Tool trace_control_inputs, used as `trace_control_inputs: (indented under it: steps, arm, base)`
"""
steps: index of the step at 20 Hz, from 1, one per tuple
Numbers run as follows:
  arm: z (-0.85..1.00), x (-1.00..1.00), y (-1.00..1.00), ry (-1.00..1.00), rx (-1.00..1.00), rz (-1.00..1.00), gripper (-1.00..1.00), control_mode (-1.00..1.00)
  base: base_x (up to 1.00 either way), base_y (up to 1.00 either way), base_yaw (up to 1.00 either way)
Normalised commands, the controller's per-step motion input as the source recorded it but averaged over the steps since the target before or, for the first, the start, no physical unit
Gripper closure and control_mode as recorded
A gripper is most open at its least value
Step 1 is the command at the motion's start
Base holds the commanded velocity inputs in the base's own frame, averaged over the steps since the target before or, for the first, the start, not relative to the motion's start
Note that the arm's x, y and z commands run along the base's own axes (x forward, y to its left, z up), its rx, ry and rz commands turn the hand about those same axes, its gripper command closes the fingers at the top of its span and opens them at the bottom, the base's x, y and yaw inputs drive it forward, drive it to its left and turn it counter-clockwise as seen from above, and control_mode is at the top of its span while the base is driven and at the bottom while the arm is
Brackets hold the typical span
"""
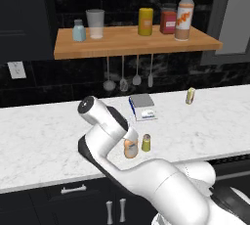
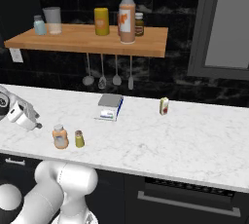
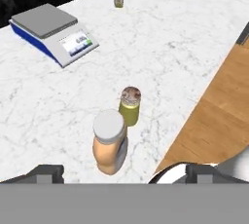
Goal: Put the shaker and condiment bottle from the counter next to their counterparts in the cabinet.
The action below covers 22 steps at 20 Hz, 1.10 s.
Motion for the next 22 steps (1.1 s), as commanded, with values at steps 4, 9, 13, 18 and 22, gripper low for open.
trace_control_inputs:
  steps: [4,9,13,18,22]
  arm:
    - [-0.43,0.14,0.03,-0.15,-0.13,-0.01,-1.00,-1.00]
    - [-0.41,0.00,0.08,-0.11,-0.10,-0.16,-1.00,-1.00]
    - [-0.27,0.00,0.06,-0.07,-0.04,-0.18,-1.00,-1.00]
    - [-0.11,0.11,0.00,-0.04,-0.06,-0.15,-1.00,-1.00]
    - [-0.01,0.20,0.00,0.00,-0.01,-0.02,-1.00,-1.00]
  base:
    - [0.00,0.00,0.00]
    - [0.00,0.00,0.00]
    - [0.00,0.00,0.00]
    - [0.00,0.00,0.00]
    - [0.00,0.00,0.00]
